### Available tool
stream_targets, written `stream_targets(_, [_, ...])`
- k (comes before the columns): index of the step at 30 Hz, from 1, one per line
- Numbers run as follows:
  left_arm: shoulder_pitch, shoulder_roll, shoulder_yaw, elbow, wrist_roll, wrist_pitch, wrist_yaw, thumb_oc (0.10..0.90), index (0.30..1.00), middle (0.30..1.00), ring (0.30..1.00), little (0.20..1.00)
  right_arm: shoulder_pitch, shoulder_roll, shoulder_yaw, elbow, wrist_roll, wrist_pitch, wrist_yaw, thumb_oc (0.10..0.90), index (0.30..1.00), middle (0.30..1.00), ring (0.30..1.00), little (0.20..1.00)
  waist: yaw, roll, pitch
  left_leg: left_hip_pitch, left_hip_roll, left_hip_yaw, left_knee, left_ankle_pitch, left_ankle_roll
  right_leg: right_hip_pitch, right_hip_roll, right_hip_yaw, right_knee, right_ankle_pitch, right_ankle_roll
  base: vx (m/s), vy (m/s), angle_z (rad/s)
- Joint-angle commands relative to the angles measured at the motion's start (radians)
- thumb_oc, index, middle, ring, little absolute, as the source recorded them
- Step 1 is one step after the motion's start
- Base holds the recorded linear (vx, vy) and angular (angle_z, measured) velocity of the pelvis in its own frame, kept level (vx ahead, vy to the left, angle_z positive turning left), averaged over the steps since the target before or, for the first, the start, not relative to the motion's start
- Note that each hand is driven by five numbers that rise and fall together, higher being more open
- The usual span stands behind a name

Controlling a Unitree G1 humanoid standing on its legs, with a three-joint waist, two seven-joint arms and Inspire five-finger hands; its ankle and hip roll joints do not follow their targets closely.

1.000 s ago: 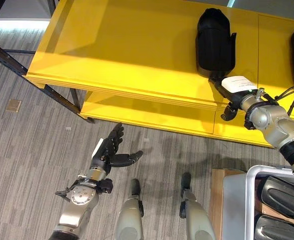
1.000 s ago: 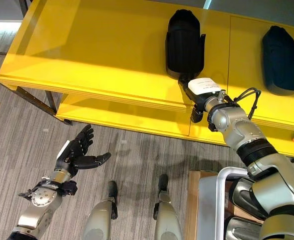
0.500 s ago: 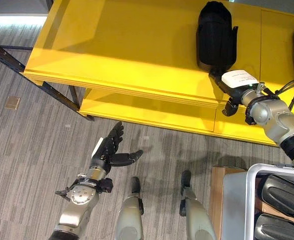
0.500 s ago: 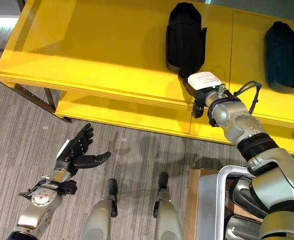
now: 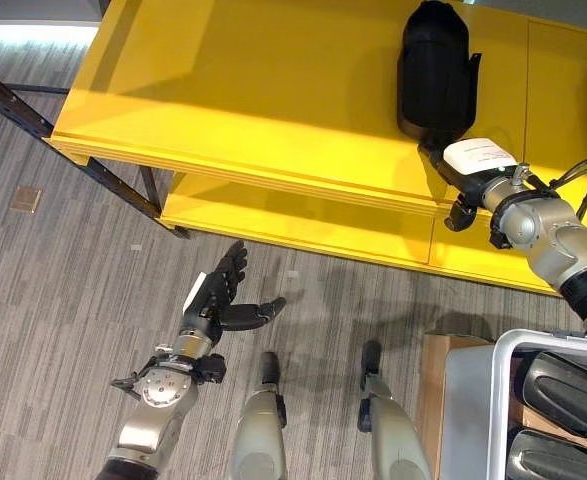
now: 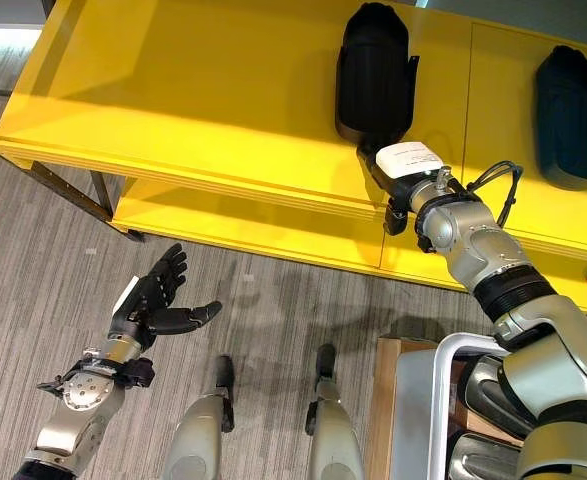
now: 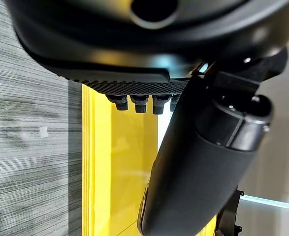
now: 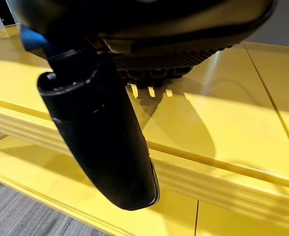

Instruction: Move parts from the plastic box to the shelf.

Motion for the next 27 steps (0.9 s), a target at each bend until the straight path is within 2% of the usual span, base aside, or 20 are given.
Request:
stream_targets(1, [0.010, 0.079, 0.017, -0.117, -0.044, -0.115, 0.010, 0.900, 1.000, 1.000, 1.000, 1.000, -0.175, -0.039, 0.038, -0.026, -0.016, -0.001, -0.074, 0.900, 1.000, 1.000, 1.000, 1.000, 0.022, -0.012, -0.066, -0.070, 0.059, -0.126, 0.018, -0.011, -0.019, 0.001, -0.072, 0.003, 0.183, -0.195, 0.060, 0.00, 0.000, 0.00])
stream_targets(19, [0.009, 0.071, 0.024, -0.114, -0.045, -0.113, 0.017, 0.900, 1.000, 1.000, 1.000, 1.000, -0.145, -0.034, 0.018, -0.075, -0.015, -0.006, -0.071, 0.900, 1.000, 1.000, 1.000, 1.000, 0.021, -0.011, -0.064, -0.079, 0.058, -0.127, 0.030, -0.015, -0.018, -0.003, -0.069, 0.009, 0.187, -0.196, 0.058, 0.00, 0.000, 0.00])
stream_targets(27, [0.007, 0.059, 0.040, -0.107, -0.022, -0.107, 0.030, 0.900, 1.000, 1.000, 1.000, 1.000, 0.022, -0.062, -0.087, -0.248, 0.016, -0.030, -0.052, 0.900, 1.000, 1.000, 1.000, 1.000, 0.005, -0.015, -0.064, -0.083, 0.059, -0.126, 0.037, -0.019, -0.016, -0.005, -0.068, 0.011, 0.189, -0.200, 0.058, 0.00, 0.000, 0.00])
